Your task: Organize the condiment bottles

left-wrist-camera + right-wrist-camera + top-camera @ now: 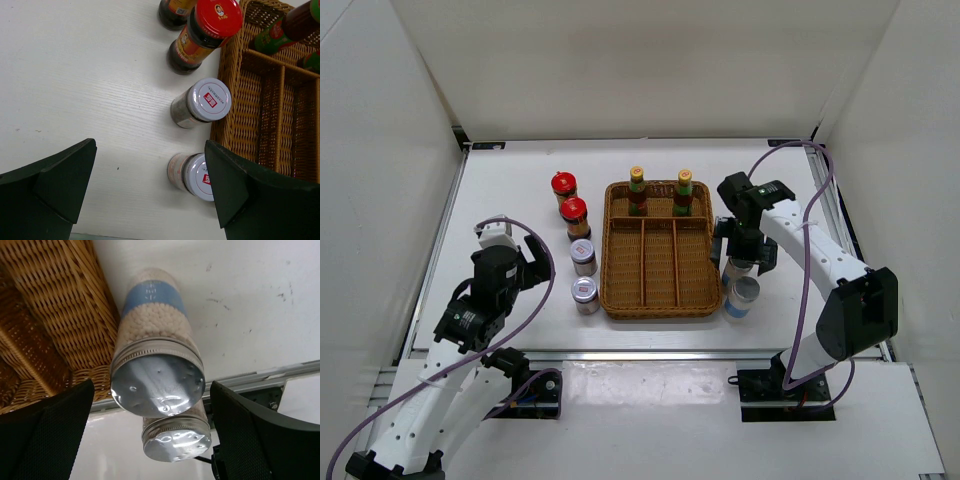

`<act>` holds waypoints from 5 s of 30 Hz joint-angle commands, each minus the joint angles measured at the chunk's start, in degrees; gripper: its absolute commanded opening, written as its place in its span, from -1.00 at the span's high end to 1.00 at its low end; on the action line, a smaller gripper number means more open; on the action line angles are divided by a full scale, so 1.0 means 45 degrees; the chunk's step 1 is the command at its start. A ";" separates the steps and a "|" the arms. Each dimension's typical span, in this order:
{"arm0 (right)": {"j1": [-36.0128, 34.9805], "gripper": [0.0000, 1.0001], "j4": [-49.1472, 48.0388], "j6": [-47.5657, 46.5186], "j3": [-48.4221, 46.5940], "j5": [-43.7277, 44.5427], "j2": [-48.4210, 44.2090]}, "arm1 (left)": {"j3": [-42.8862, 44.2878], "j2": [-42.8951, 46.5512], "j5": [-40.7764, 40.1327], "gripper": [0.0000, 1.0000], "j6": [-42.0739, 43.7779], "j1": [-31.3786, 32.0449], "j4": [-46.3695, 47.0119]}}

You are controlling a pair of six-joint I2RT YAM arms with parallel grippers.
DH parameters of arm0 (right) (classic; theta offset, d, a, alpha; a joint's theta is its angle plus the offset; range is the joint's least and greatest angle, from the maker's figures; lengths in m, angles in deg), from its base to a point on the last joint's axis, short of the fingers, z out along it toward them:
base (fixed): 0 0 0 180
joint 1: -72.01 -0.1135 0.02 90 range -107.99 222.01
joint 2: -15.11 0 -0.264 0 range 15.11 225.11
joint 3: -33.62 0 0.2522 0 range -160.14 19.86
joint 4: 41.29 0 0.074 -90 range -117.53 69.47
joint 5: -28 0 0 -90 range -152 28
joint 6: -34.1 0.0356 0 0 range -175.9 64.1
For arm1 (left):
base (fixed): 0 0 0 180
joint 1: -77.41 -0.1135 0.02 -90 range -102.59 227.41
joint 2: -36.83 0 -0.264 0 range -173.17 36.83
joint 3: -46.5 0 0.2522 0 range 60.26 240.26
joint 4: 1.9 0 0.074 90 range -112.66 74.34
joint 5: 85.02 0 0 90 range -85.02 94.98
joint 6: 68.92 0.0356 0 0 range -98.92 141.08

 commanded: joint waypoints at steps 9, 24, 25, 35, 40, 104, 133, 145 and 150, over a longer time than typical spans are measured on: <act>-0.0062 -0.96 -0.1205 0.0345 0.0703 -0.0515 0.0303 | -0.0286 0.0198 0.0608 -1.00 0.1057 0.0165 0.0306; 0.0290 0.08 -0.1051 0.0071 -0.0039 0.1280 0.0871 | -0.0286 0.0315 0.0491 -1.00 0.0903 0.0165 0.0306; 0.0290 0.33 -0.0915 0.0071 -0.0271 0.1456 0.0755 | -0.0286 0.0315 0.0336 -1.00 0.0902 0.0165 0.0306; -0.0255 1.00 -0.0833 -0.0456 -0.3767 0.2084 0.0440 | -0.0422 0.0315 0.0041 -1.00 0.0316 0.0165 0.0306; -0.0881 1.00 -0.1459 -0.0806 -0.4979 0.1186 0.1416 | -0.0422 0.0315 -0.0075 -1.00 0.0160 0.0165 0.0306; -0.1505 0.99 0.1997 0.2356 -0.1677 0.1106 -0.3094 | -0.0911 0.0432 -0.0193 -1.00 0.0003 0.0673 0.0306; -0.2562 -0.56 -0.1854 -0.0573 -0.0465 -0.1218 0.0501 | -0.0657 0.0198 -0.0388 -1.00 -0.0368 0.0673 0.0306; -0.2678 -0.96 -0.0484 0.0909 -0.1992 0.0091 -0.1979 | -0.0911 -0.0037 0.1856 -1.00 0.0296 0.0673 0.0696; -0.2679 -0.96 -0.0484 0.1145 -0.1681 0.0091 -0.2469 | -0.1300 -0.0330 0.2795 -1.00 0.0296 0.0673 0.0950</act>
